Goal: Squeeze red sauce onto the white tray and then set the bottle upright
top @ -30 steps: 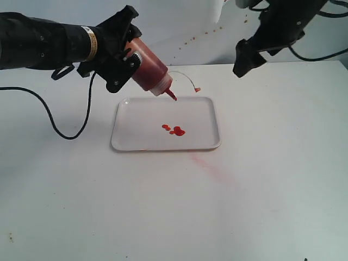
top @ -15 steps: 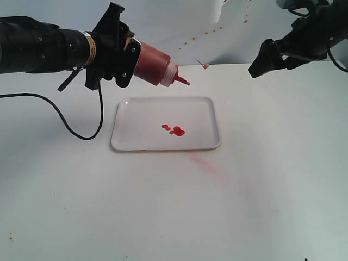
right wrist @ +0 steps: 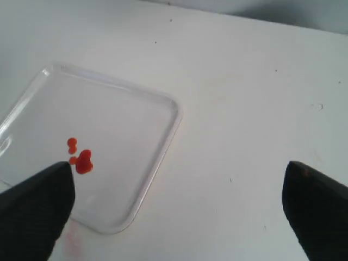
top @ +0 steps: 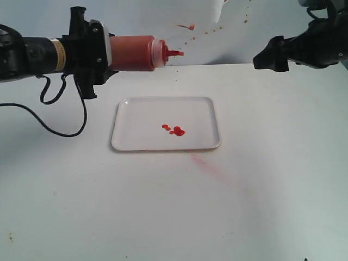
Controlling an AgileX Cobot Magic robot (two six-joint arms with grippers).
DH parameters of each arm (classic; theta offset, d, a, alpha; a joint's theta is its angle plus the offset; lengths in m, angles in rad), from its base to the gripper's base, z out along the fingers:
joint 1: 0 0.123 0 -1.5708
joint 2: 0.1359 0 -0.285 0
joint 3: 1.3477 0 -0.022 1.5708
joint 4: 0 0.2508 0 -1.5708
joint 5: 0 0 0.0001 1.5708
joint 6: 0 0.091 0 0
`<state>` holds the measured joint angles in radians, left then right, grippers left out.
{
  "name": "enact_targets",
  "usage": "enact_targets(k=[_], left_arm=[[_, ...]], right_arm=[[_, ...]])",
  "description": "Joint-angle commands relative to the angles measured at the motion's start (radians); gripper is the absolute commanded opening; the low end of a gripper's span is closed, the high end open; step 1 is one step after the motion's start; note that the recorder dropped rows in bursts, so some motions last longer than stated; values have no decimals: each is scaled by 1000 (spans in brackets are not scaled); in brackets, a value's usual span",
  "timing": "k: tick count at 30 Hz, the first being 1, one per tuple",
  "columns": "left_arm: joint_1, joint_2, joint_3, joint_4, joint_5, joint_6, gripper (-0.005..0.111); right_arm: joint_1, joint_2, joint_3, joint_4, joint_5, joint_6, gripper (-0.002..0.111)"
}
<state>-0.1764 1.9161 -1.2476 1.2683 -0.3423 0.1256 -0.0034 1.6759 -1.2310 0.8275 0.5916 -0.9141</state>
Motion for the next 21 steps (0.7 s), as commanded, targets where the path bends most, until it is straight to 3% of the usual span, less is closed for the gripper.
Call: enact_targets(k=[1,10,15,21], left_arm=[[48,-65,79,-108,-136,-38,0],[61,-65,213,-310,-308,26,0],[61,-65,236,-325,-335,63,0],[61,-65,236,-325,-341,54,0]], right_arm=[[-5,-63,111,195,-113,-184,94],[84,-113,405,895,-213,-945,94],[84,-113,402,917,-210,-969,94],[84,-115,402,917,-221,-860,94]])
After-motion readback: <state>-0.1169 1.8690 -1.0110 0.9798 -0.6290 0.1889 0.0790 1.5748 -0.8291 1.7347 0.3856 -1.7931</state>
